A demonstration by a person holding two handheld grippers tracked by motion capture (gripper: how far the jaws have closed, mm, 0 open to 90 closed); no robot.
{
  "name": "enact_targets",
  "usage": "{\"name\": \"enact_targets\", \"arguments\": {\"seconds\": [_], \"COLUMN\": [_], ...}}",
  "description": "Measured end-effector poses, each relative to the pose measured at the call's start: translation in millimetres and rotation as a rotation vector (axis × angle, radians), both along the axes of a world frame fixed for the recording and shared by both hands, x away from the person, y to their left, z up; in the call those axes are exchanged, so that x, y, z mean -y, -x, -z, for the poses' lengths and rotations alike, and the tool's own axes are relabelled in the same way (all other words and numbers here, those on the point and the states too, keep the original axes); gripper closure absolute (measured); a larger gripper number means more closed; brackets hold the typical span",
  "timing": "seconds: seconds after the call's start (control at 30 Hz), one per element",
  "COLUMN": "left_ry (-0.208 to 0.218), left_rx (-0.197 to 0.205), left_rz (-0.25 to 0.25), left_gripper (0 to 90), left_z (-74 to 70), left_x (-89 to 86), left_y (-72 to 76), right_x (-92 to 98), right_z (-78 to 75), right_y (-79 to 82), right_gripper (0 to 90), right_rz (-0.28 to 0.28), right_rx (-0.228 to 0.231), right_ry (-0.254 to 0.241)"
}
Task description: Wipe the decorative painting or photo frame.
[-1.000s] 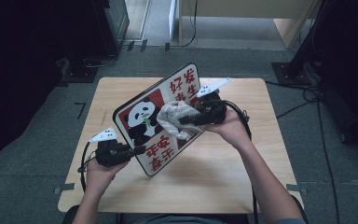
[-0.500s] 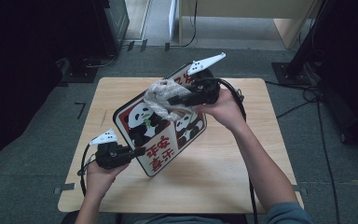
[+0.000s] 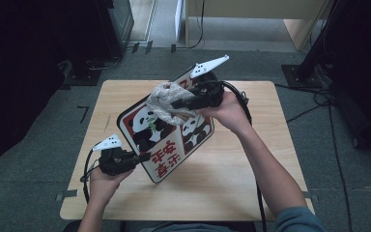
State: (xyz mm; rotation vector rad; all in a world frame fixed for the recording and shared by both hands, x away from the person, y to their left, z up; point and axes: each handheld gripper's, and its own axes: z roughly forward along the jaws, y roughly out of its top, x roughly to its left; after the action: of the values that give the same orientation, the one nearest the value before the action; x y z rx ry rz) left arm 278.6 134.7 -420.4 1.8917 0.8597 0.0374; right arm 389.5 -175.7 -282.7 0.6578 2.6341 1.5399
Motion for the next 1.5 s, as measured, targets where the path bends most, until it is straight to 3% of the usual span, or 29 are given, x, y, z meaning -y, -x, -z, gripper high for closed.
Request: {"name": "enact_targets", "arguments": {"seconds": [0.23,0.7,1.5], "left_ry": [0.000,-0.010,-0.003], "left_rx": [0.004,0.008,0.005], "left_rz": [0.008,0.009,0.020], "left_gripper": [77.1,77.3,76.4], "left_z": [0.2,-0.7,-0.3], "left_x": [-0.3,0.2,0.1], "left_y": [-0.5,-1.0,-1.1], "right_x": [3.2,10.5,15.2], "right_z": [10.3,35.5,67.1], "right_y": [0.7,1.5,7.5], "right_gripper": [64.5,64.5,64.2], "right_rz": [-0.009,-0.007,0.004], "right_rx": [0.004,-0.031,-0.086], "right_ry": [0.010,-0.014,0.008]}}
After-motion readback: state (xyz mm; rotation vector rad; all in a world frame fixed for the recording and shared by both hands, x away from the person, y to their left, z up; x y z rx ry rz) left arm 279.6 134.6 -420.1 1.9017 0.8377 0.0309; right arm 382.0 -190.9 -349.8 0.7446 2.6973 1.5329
